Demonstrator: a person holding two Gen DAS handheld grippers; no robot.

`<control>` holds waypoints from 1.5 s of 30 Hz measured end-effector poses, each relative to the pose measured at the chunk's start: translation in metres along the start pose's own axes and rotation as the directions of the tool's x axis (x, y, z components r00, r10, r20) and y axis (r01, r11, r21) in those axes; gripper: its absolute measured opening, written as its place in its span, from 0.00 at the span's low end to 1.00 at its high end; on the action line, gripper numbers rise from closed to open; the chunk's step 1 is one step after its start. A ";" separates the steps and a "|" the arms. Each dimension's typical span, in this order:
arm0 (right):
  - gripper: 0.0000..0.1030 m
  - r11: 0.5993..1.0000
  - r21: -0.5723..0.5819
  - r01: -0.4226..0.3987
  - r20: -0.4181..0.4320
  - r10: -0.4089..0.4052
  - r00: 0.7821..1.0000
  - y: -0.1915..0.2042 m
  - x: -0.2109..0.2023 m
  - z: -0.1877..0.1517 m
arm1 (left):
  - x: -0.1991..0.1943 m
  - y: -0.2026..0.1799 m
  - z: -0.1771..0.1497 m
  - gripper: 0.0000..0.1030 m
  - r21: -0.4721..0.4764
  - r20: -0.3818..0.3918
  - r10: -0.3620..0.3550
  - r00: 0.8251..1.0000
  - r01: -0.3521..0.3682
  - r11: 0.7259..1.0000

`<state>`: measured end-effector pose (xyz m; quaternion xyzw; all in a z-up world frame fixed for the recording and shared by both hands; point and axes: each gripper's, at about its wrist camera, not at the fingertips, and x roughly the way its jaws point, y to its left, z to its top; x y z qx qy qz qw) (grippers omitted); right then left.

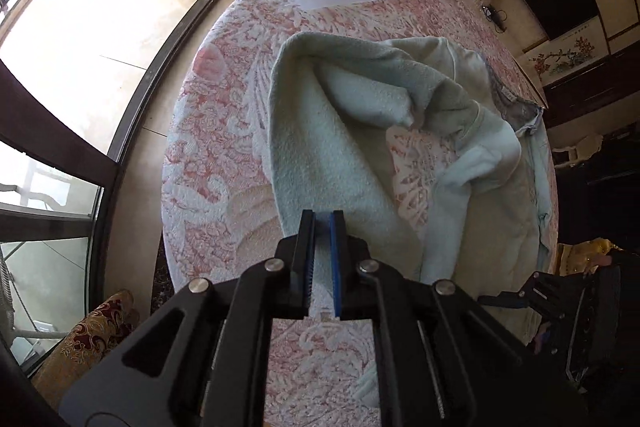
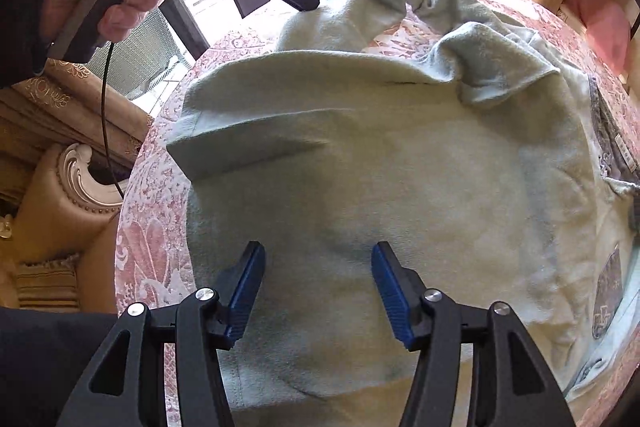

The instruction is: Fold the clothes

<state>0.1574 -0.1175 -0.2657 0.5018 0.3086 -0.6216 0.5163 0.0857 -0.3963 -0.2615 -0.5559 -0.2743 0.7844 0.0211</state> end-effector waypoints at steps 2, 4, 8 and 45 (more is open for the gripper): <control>0.56 1.000 0.000 0.001 -0.004 -0.001 1.000 -0.001 0.000 0.000 | -0.004 0.003 0.001 0.16 -0.006 0.016 0.023 1.000 -0.022 1.000; 0.56 1.000 0.001 0.001 -0.009 -0.001 1.000 -0.001 0.000 0.004 | -0.013 0.011 0.004 0.16 -0.029 0.057 0.030 0.998 -0.029 0.999; 0.56 1.000 0.010 -0.003 -0.011 0.003 1.000 -0.007 0.000 0.004 | -0.026 0.028 0.012 0.65 -0.096 0.111 -0.014 0.994 0.025 0.995; 0.78 0.998 0.053 -0.023 0.048 0.021 0.999 -0.034 -0.034 0.037 | -0.047 0.096 0.100 0.04 0.055 0.026 0.285 0.958 -0.286 0.957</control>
